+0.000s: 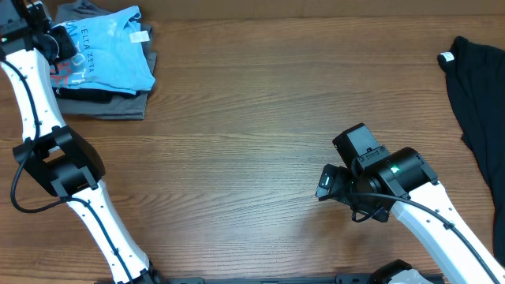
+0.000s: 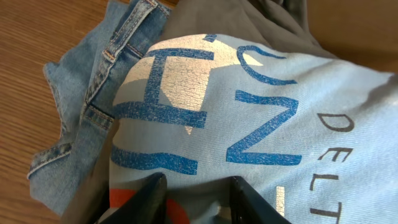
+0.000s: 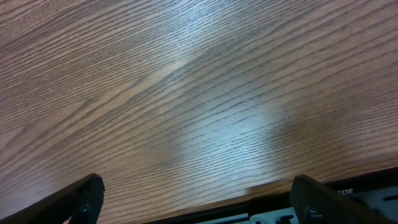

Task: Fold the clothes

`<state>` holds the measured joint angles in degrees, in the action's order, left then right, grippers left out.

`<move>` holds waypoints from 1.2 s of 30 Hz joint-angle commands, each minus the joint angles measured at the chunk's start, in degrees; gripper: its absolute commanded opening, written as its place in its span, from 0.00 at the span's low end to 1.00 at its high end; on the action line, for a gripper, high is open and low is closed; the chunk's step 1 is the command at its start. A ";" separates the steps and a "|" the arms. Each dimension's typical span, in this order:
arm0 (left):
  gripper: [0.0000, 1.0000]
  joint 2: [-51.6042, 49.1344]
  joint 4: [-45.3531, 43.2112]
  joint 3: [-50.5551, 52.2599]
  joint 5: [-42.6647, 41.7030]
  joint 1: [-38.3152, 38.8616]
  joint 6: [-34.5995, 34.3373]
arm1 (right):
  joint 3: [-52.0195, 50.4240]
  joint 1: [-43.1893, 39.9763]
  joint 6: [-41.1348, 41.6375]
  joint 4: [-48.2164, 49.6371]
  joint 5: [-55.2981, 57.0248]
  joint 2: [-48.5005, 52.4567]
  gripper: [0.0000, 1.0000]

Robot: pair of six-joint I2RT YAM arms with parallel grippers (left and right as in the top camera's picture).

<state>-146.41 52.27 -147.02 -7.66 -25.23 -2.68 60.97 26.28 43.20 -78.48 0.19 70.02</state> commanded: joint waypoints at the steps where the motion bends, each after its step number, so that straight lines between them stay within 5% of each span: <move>1: 0.46 6.58 0.17 0.50 0.15 -0.22 -4.76 | 1.03 -0.22 0.28 0.11 -0.22 -0.90 1.00; 8: 1.00 19.65 5.07 0.50 -1.40 -0.22 -12.76 | 1.03 -0.22 0.09 1.25 0.70 -0.90 1.00; 19: 1.00 39.17 21.97 0.50 -24.37 -0.22 -18.67 | 3.48 -0.22 -0.61 4.09 3.19 -0.92 1.00; 31: 1.00 58.97 44.54 0.57 -28.13 -0.20 -2.03 | 12.87 -0.15 -3.76 2.40 1.75 -12.94 0.99; 36: 1.00 68.85 44.52 6.75 -29.27 0.24 0.46 | 11.65 -0.09 -0.96 0.31 1.90 -20.11 0.98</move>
<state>-82.52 96.53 -143.68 -35.05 -25.21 -6.68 72.71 26.28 40.95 -77.95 2.11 53.58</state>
